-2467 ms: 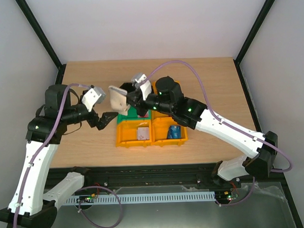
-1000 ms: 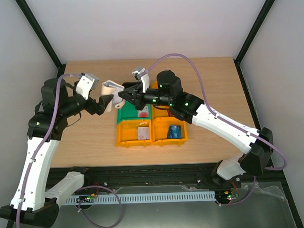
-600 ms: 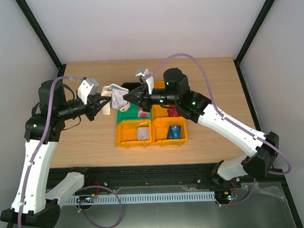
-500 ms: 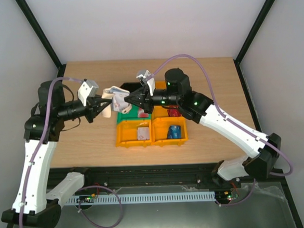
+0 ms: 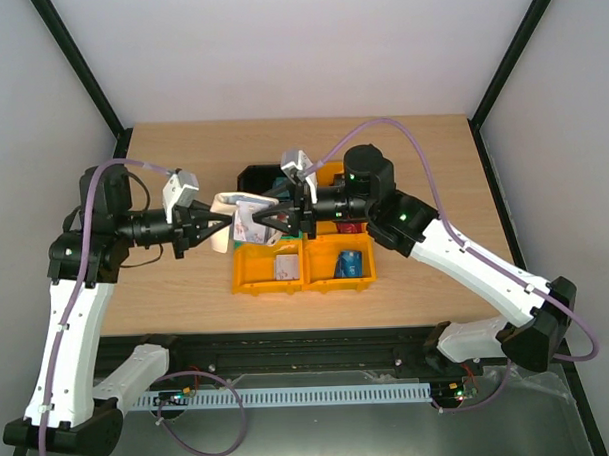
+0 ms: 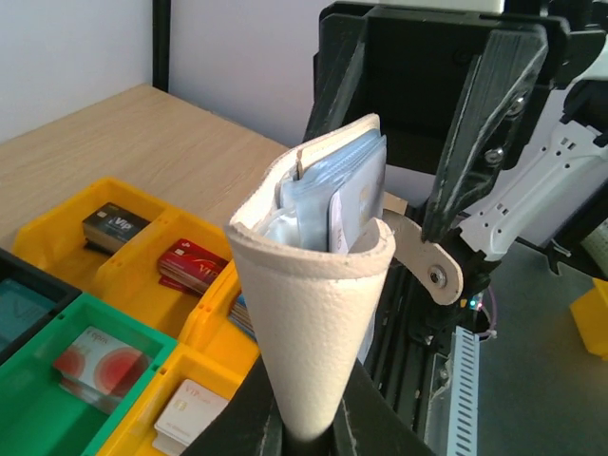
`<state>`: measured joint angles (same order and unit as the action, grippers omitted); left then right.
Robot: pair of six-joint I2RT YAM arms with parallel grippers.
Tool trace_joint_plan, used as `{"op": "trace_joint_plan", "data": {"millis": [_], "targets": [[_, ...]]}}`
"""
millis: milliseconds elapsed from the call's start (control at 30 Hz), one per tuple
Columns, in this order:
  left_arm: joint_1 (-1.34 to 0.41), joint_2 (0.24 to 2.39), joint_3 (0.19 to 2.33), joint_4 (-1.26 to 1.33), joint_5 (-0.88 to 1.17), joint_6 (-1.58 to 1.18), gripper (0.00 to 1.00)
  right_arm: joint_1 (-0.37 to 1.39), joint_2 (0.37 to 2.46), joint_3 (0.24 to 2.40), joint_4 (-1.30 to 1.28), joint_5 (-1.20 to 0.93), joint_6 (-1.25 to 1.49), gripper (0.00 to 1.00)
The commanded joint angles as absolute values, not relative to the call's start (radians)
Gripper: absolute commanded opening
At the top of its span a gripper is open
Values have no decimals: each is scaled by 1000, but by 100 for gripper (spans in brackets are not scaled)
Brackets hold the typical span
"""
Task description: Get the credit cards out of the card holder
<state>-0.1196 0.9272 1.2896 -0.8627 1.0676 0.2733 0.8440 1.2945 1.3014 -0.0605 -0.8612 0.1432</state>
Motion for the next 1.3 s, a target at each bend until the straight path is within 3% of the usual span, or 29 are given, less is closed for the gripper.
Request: {"op": "trace_joint_plan", "data": {"millis": [0,67,133,200,267,300,333,400,433,633,733,833,967,1100,1267], "targets": [[-107,921,1310,-874,1157,281,2,844,1300,1284,-12,-888,150,41],[-106,922,1311,-869,1163,274,2,844,1306,1289,-26,-878,146,37],[-104,927,1315,-866,1163,273,2,844,1312,1298,-55,-857,132,25],[-103,931,1322,-859,1156,266,2,844,1310,1304,-81,-832,117,7],[-102,931,1321,-834,1135,239,2,844,1300,1301,-95,-814,111,2],[-101,929,1313,-808,1109,206,5,844,1293,1295,-94,-808,113,2],[-100,924,1301,-769,1059,158,21,844,1285,1290,-91,-789,118,2],[-95,910,1266,-688,889,53,52,844,1272,1283,-98,-708,135,2],[-93,905,1250,-658,742,22,59,844,1269,1285,-109,-644,147,2],[-83,896,1193,-547,-63,-46,62,856,1284,1360,-227,-443,186,2],[-75,892,1191,-491,-300,2,63,859,1271,1349,-222,-347,227,2],[-71,891,1236,-507,-233,41,63,859,1303,1370,-258,-186,290,2],[-69,901,1343,-605,144,75,56,877,1395,1454,-350,-25,352,2],[-73,892,1291,-631,585,-16,41,951,1485,1530,-372,62,347,2],[-105,879,1160,-577,756,-124,19,1006,1583,1623,-377,-13,343,2]]}}
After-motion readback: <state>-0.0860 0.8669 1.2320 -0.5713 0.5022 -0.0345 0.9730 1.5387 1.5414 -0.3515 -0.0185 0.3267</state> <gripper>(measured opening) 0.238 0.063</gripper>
